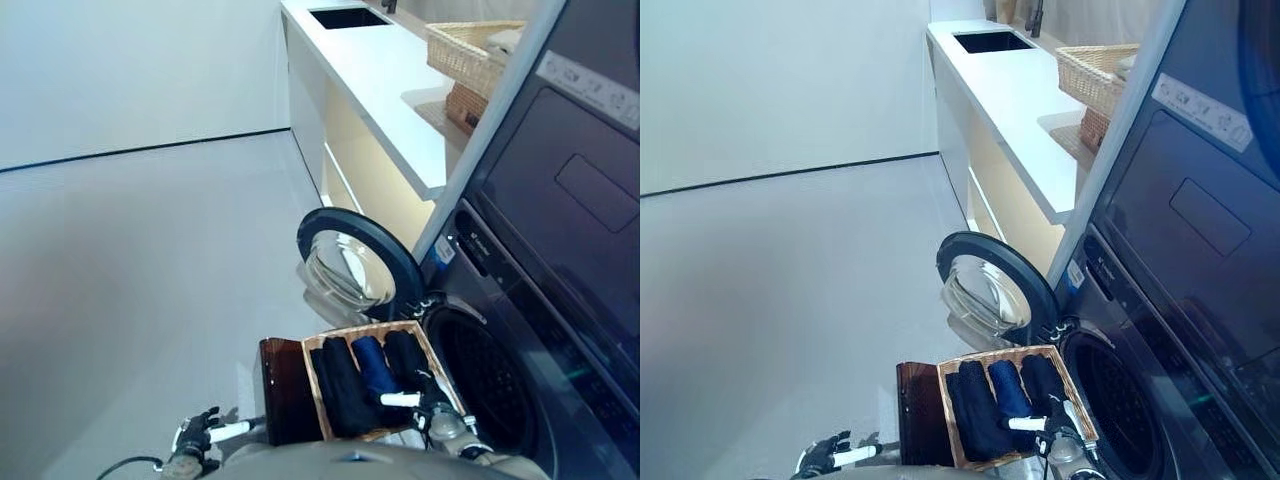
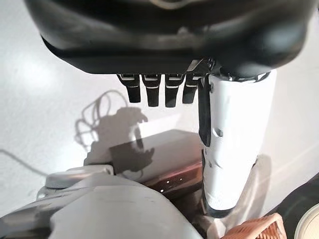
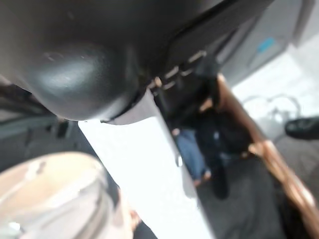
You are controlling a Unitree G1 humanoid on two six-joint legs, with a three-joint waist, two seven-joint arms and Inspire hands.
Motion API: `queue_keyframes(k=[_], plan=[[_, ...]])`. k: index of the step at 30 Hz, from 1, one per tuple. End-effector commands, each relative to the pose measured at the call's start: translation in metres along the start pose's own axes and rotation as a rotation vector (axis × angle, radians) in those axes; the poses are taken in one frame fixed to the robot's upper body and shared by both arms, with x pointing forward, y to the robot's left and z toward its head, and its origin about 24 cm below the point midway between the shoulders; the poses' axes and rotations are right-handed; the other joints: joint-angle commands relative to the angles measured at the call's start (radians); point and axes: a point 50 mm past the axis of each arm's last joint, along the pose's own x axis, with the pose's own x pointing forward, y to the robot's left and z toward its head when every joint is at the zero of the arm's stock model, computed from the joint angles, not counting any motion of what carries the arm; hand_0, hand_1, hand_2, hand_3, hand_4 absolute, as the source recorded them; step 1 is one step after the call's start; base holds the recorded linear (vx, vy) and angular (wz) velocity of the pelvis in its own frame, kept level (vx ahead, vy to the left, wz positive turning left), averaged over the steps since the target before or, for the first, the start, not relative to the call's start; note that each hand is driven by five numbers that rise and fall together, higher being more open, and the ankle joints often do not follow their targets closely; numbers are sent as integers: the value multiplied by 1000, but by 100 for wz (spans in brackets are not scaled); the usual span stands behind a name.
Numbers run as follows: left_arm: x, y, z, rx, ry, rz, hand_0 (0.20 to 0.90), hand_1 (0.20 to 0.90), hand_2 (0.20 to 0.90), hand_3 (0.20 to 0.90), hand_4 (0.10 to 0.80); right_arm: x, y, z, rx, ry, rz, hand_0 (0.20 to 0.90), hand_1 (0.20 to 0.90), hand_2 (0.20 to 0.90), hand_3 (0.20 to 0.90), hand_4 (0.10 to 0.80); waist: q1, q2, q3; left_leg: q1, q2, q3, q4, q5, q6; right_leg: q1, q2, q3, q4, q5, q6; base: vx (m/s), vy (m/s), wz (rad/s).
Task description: Pick up the clothes and place them into the washing machine
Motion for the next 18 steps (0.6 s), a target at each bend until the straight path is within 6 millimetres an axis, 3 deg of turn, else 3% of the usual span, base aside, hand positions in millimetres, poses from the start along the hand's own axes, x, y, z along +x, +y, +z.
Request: queue_keyframes(k=[1, 2, 4, 5, 9, 13, 18], plan=[[8, -8, 50, -35, -146, -5, 900, 900, 900, 900, 800, 12, -43, 48, 78, -138, -153, 900, 900, 900, 900, 800, 30, 0, 39, -72, 23, -13, 79, -65, -76, -114, -53, 3, 14, 130, 25, -245, -27, 5], [9, -9, 58, -32, -172, 1, 900, 900, 900, 900, 800, 14, -56, 64, 93, -176, -198, 900, 900, 900, 900, 800, 23, 12, 72, -118, 19, -19, 86, -53, -78, -160, -56, 6, 18, 142, 23, -161, -15, 5], [9, -8, 62, -37, -184, 6, 900, 900, 900, 900, 800, 15, -60, 73, 101, -200, -217, 900, 900, 900, 900, 800, 19, 18, 85, -142, 20, -20, 91, -49, -80, -187, -57, 9, 23, 149, 21, -189, -11, 6], [9, -8, 69, -55, -209, 13, 900, 900, 900, 900, 800, 15, -74, 89, 112, -238, -258, 900, 900, 900, 900, 800, 17, 30, 114, -178, 19, -18, 98, -40, -81, -228, -61, 12, 32, 158, 20, -213, -3, 5], [10, -9, 83, -87, -250, 23, 900, 900, 900, 900, 800, 13, -108, 123, 143, -307, -357, 900, 900, 900, 900, 800, 18, 64, 178, -254, 14, -13, 116, -21, -80, -332, -70, 30, 79, 168, 17, -194, 29, -3], [8, -16, 92, -119, -285, 11, 900, 900, 900, 900, 800, 8, -143, 145, 161, -348, -465, 900, 900, 900, 900, 800, 23, 99, 225, -298, 11, -3, 119, -5, -78, -394, -75, 46, 98, 181, 17, -71, 31, -15], [6, -25, 100, -149, -321, -16, 900, 900, 900, 900, 800, -1, -170, 167, 182, -399, -568, 900, 900, 900, 900, 800, 24, 117, 265, -338, 12, 9, 121, 5, -85, -432, -73, 60, 94, 193, 16, -17, 10, -10]])
